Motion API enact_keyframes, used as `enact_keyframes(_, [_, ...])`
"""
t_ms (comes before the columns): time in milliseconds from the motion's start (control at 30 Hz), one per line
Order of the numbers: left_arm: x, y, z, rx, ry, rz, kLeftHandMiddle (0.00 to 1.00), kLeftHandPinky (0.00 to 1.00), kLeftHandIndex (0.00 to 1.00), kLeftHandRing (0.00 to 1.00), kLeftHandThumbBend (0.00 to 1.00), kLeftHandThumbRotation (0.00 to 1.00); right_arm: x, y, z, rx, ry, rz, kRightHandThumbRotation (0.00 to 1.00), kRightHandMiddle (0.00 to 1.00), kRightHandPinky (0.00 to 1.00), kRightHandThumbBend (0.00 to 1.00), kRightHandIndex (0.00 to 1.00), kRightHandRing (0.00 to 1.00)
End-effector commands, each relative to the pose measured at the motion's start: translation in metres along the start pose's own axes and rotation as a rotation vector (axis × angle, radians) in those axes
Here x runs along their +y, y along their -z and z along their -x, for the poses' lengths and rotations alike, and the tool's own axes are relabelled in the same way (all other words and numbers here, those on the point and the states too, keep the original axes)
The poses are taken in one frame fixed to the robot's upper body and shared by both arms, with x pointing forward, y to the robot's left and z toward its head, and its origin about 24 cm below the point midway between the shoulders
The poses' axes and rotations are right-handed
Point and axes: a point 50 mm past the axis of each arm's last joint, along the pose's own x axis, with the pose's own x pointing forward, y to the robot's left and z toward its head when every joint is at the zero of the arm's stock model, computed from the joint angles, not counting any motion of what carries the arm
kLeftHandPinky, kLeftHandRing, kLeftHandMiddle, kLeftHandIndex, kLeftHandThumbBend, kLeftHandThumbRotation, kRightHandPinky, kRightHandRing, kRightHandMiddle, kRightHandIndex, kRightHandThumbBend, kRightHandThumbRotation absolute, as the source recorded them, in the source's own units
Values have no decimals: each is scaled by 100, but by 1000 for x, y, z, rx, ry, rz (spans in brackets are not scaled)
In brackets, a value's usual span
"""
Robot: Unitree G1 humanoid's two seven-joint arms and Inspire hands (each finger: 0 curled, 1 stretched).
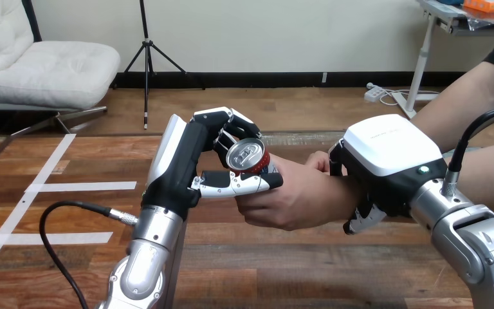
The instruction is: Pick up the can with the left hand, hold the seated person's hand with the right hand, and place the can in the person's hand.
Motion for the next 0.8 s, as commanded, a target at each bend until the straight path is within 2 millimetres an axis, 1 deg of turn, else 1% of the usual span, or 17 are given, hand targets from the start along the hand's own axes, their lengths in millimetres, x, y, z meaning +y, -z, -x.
enact_keyframes(0, [-3, -37, -29, -200, 7, 7, 42, 29, 43, 35, 68, 0, -20, -2, -9, -9, 89, 20, 0, 40, 26, 84, 47, 32])
enact_keyframes(400, [-2, -37, -29, -199, 7, 4, 41, 28, 43, 34, 67, 0, -18, -1, -11, -6, 87, 28, 0, 41, 27, 81, 47, 34])
enact_keyframes(700, [-1, -36, -29, -181, 27, -21, 41, 28, 43, 34, 67, 0, -17, -1, -12, 4, 62, 64, 0, 42, 27, 85, 48, 34])
enact_keyframes(767, [-1, -36, -29, -174, 36, -35, 41, 28, 43, 34, 66, 0, -17, -1, -12, 8, 56, 69, 0, 44, 28, 86, 51, 36])
